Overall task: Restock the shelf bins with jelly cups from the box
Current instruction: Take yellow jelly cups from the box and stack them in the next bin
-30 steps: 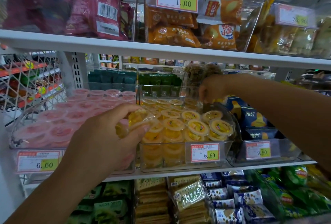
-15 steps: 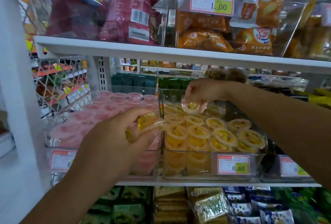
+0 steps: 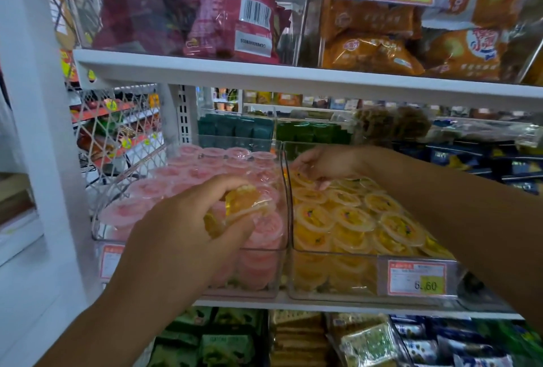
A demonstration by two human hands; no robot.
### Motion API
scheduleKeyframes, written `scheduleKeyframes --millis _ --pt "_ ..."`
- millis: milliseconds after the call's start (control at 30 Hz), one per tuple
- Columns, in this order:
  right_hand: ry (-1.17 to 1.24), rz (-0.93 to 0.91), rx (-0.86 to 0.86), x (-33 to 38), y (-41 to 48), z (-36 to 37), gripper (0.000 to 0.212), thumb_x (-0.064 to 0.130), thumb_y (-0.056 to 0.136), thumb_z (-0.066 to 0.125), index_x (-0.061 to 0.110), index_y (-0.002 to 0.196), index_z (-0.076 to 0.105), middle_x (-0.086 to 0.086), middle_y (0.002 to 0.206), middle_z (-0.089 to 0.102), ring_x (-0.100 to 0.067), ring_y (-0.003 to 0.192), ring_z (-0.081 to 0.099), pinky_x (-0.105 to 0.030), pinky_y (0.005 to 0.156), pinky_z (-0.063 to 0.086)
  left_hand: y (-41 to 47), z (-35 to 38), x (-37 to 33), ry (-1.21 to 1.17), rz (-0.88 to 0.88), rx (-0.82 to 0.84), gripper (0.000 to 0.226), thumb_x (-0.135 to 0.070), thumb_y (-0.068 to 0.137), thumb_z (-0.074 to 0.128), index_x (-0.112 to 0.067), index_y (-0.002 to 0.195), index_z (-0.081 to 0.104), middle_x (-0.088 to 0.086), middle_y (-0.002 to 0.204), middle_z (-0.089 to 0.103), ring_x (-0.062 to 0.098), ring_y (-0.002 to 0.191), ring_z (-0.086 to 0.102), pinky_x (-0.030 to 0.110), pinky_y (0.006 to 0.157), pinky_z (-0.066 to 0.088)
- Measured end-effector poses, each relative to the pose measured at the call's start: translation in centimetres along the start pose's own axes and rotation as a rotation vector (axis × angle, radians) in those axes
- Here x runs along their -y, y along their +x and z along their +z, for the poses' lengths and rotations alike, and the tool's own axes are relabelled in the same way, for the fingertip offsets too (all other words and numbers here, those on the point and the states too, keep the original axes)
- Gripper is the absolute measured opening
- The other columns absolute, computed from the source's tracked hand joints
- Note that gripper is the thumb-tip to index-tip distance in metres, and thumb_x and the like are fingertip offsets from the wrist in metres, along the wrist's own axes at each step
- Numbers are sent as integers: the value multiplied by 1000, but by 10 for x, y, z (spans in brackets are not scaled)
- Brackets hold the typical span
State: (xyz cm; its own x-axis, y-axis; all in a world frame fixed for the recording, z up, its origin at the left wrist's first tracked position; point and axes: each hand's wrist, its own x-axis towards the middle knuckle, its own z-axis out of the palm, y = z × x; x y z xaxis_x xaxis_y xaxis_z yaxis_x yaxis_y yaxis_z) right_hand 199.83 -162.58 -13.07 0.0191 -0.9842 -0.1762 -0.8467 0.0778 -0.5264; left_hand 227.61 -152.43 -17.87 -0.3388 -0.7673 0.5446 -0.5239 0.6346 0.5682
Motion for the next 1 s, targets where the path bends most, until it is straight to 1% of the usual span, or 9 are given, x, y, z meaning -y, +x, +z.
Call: scheduleKeyframes --millis 200,400,500,567,667,767,800,900,1000 --pt "-37 -9 -50 -1 -2 1 34 11 97 54 17 131 57 -5 132 53 -21 104 65 -31 85 57 -3 4 -8 -15 -1 20 31 -56 76 62 -65 103 50 -32 87 59 -3 67 58 25 52 42" --pt "-108 -26 -152 0 -6 8 32 10 97 53 14 128 59 -7 137 50 -11 77 63 -21 69 54 -4 5 -17 -15 -9 41 34 -65 71 55 -65 104 49 -30 85 59 -5 72 56 25 55 40" --pt "-170 -39 -128 1 -15 3 34 15 98 53 18 131 57 -4 137 52 -14 91 63 -25 79 53 -4 5 -21 9 -8 49 37 -73 66 46 -66 102 49 -35 88 56 -7 74 55 25 56 43" --pt "-264 -75 -138 3 -31 -13 36 20 98 53 21 133 55 1 135 54 -13 107 57 -22 86 45 -3 5 -24 12 -10 43 39 -76 61 40 -67 98 48 -35 89 56 -8 75 55 26 55 45" --pt "-360 -63 -124 -1 -68 -49 29 19 96 57 25 125 60 7 124 58 -12 110 55 -13 84 46 -2 5 -26 7 -8 33 35 -75 62 45 -66 95 51 -22 76 62 -8 74 55 27 55 44" --pt "-532 94 5 -21 -103 -75 31 12 90 63 25 119 62 -1 122 64 -19 109 60 -37 98 49 0 9 -33 4 -1 63 24 -66 69 56 -68 93 50 -30 83 59 -8 73 54 27 53 40" --pt "-572 150 47 -29 -113 -79 35 10 89 65 25 120 61 -1 121 64 -18 108 60 -39 98 49 1 12 -37 -5 7 73 25 -68 68 54 -69 93 49 -34 86 56 -8 73 54 26 53 39" --pt "-563 226 114 -50 -138 -82 47 12 85 71 26 127 57 3 126 60 -12 109 57 -35 97 50 3 19 -47 -28 17 84 30 -74 60 42 -70 89 48 -41 85 55 -13 74 53 24 53 37" --pt "-559 239 125 -63 -149 -77 49 20 84 72 29 129 56 8 127 58 -6 103 56 -21 87 49 4 27 -51 -23 30 92 28 -74 64 46 -70 92 47 -24 76 64 -5 70 57 28 58 46"
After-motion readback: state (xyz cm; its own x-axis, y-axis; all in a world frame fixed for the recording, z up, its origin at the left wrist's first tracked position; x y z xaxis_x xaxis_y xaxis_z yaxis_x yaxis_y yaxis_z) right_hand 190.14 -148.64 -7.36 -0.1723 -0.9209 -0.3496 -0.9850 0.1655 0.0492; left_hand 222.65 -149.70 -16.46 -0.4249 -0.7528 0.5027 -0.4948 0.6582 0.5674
